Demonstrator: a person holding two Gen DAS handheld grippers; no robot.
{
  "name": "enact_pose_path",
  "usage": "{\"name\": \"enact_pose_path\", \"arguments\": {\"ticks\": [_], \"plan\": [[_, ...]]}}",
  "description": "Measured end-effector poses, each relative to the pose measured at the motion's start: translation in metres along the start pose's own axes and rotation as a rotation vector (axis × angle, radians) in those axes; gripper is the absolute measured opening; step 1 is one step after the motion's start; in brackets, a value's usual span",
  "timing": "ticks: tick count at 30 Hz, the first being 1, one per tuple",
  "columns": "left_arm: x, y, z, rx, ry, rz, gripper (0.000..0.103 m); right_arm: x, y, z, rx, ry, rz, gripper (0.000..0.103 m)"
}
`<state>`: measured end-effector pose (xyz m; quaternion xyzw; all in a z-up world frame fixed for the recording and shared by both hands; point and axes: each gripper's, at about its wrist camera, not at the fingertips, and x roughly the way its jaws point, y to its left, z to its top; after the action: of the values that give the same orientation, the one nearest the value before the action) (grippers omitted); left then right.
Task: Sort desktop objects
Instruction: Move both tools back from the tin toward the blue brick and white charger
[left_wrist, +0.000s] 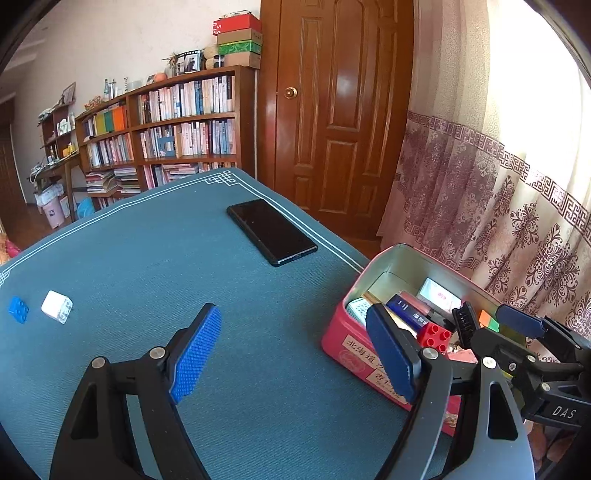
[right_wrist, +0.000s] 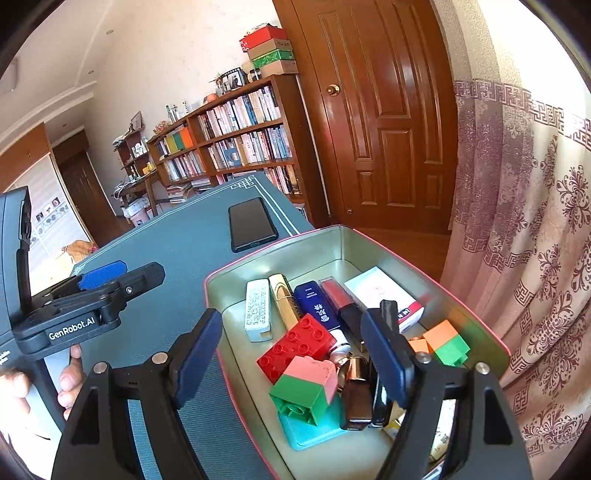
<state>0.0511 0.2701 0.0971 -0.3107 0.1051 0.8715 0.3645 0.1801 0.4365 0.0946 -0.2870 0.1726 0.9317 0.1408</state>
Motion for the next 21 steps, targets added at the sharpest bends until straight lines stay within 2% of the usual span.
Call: {"name": "enact_pose_path", "arguments": {"ticks": [5, 9, 21], "plan": [[-0.007, 0.029, -0.006, -0.051, 0.004, 0.033, 0.084, 0.003, 0.021, 0.002, -0.03, -0.003, 0.037, 0.082], [-0.014, 0.056, -0.01, -0.089, -0.002, 0.096, 0.084, 0.008, 0.04, 0.003, -0.058, 0.002, 0.073, 0.082], [-0.031, 0.14, -0.038, -0.231, 0.002, 0.216, 0.084, 0.049, 0.104, -0.01, -0.157, 0.081, 0.176, 0.082]]}}
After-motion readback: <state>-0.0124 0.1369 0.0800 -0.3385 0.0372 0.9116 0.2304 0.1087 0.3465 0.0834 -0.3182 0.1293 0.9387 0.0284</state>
